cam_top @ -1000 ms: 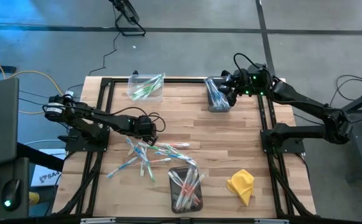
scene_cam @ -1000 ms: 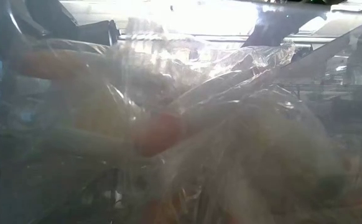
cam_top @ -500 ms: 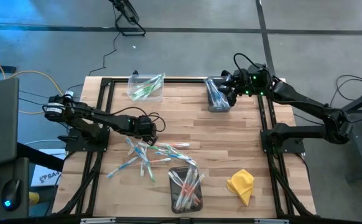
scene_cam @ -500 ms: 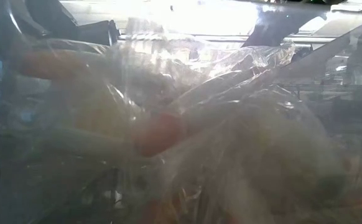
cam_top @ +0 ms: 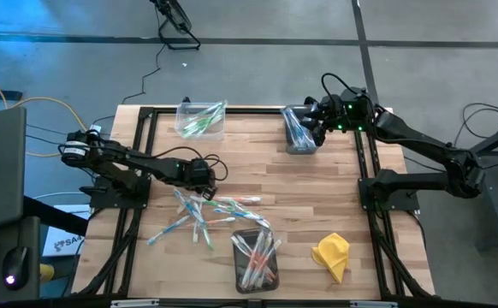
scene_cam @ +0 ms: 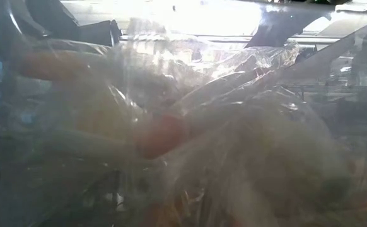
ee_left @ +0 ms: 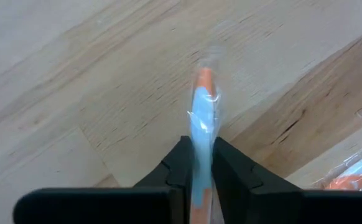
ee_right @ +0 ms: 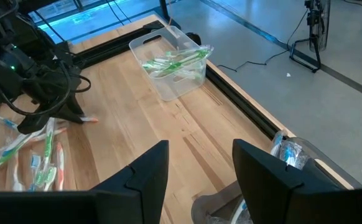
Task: Pick & Place Toothbrushes
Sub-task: Put the orange toothbrush into the bottom black bin
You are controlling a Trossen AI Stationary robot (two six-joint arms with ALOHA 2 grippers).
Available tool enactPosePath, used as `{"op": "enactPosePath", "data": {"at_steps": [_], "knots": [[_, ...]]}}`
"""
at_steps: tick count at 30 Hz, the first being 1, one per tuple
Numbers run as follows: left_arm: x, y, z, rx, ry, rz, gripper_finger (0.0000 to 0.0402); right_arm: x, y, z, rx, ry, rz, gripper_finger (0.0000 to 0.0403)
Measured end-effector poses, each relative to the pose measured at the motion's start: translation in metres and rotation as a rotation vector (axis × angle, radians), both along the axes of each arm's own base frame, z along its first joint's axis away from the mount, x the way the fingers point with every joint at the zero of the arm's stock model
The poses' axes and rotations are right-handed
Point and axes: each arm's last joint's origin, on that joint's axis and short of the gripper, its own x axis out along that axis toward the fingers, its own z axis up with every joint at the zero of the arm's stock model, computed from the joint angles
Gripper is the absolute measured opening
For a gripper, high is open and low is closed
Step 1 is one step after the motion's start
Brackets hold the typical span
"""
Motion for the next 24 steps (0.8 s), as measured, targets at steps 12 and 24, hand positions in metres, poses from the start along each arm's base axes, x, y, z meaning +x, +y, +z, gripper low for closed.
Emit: {"op": "enactPosePath", "data": {"at_steps": [12,24], "knots": [[0.0001,0.0000,0.0000,0.000,0.000,0.000,0.0019,0.0000,-0.0001,0.0000,0.000,0.000,0.000,0.0171],[0.0000,0.0000,0.0000,0.001,0.001,0.000,0.0029,-0.0001,0.0000,0.0000,0.000,0.000,0.000,0.0171]]}}
